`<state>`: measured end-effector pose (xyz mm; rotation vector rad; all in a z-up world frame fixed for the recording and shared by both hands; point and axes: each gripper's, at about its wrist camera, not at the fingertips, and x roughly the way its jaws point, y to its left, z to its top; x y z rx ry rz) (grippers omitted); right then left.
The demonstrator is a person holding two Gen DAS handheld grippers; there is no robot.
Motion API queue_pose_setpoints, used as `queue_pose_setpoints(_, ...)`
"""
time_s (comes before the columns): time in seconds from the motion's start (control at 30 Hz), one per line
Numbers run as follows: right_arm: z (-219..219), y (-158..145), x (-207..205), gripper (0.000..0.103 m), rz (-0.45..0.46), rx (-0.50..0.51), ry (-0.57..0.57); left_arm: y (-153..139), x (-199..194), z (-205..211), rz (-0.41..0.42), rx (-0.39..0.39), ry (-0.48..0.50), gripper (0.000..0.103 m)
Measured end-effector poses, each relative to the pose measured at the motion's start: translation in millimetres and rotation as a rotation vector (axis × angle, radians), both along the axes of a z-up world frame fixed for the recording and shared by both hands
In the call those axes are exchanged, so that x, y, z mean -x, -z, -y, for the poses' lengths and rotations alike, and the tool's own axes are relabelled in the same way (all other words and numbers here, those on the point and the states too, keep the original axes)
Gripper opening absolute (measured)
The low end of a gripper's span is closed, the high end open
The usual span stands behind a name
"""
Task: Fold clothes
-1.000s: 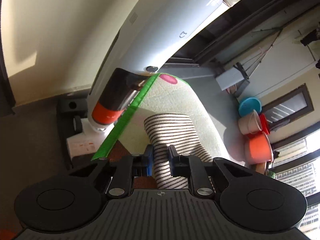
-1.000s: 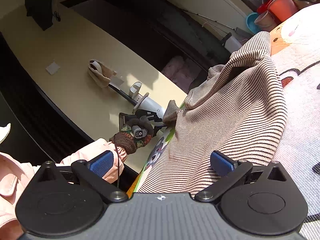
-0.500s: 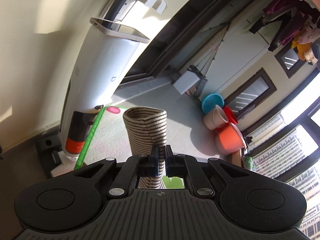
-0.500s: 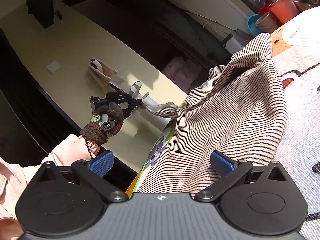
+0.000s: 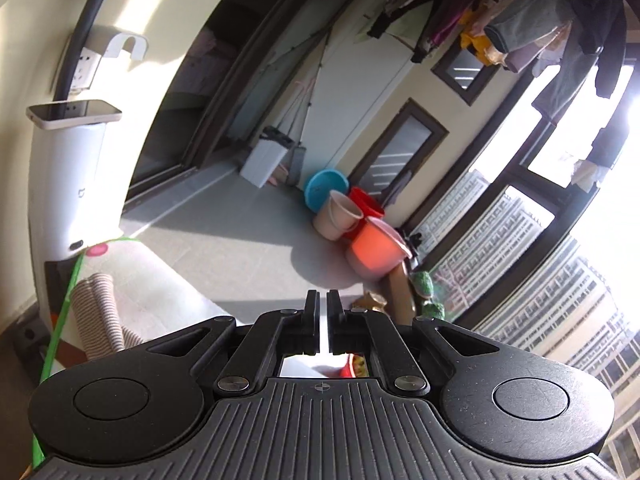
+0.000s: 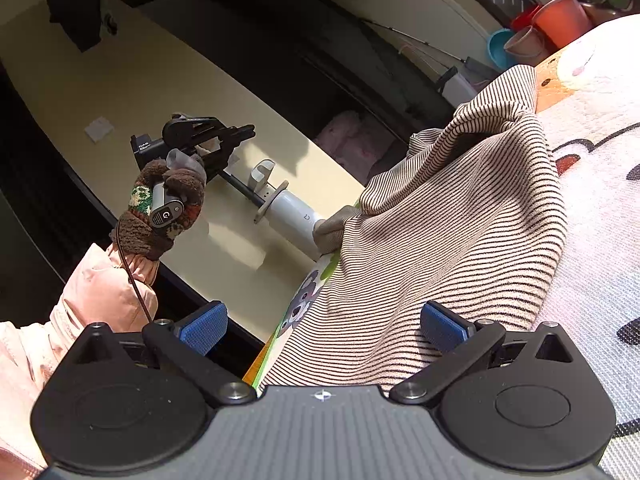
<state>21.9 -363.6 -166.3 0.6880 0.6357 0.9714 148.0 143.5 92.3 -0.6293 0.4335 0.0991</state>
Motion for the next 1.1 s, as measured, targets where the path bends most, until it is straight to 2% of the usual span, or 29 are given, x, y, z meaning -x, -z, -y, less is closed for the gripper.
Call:
queue_pose_setpoints(0.07,-1,0,0,0.103,-0.002,0.009,0.002,5,-3,1,-0.038,0.0,-0.014,0.01)
queue_pose_setpoints(0.1,-2,0,0,0.103,0.001,0.014,0.002,9,-4,-2,-0.064,0.01,-0.028,0.019)
queue_pose_setpoints(0.13,-3,-1,1,0.103,0.005,0.021,0.003,17,-6,-10,-0.1,0.046,-0.051,0.031)
queue_pose_setpoints(0.23,-7,-4,4,0.103,0.031,0.054,0.004,41,-6,-35,-0.181,0.173,-0.099,0.052)
queue_pose_setpoints(0.27,-8,-5,5,0.103,0.042,0.066,0.005,51,-3,-47,-0.207,0.213,-0.123,0.055)
queue_pose_setpoints(0.33,-10,-8,7,0.103,0.063,0.088,0.006,73,2,-71,-0.258,0.29,-0.174,0.071)
queue_pose_setpoints(0.4,-11,-10,10,0.103,0.083,0.093,0.008,93,8,-91,-0.29,0.356,-0.221,0.08)
queue_pose_setpoints(0.5,-7,-16,14,0.103,0.124,0.042,-0.024,121,17,-121,-0.305,0.425,-0.284,0.086)
queue_pose_setpoints(0.63,-11,-19,20,0.103,0.156,0.036,-0.081,138,19,-148,-0.293,0.432,-0.321,0.093)
queue_pose_setpoints(0.73,-16,-21,23,0.103,0.17,0.047,-0.119,145,2,-162,-0.333,0.359,-0.332,0.094)
queue_pose_setpoints(0.87,-17,-20,18,0.103,0.126,0.058,-0.127,158,-34,-166,-0.423,0.293,-0.334,0.094)
queue_pose_setpoints(1.0,-12,-16,11,0.103,0.073,0.042,-0.103,165,-64,-155,-0.496,0.154,-0.363,0.094)
queue_pose_setpoints(1.03,-12,-15,10,0.103,0.064,0.038,-0.101,168,-72,-153,-0.512,0.118,-0.372,0.091)
queue_pose_setpoints(1.07,-12,-15,9,0.103,0.057,0.036,-0.101,171,-79,-150,-0.528,0.082,-0.381,0.085)
queue_pose_setpoints(1.1,-12,-14,8,0.103,0.052,0.035,-0.101,174,-81,-148,-0.532,0.075,-0.379,0.05)
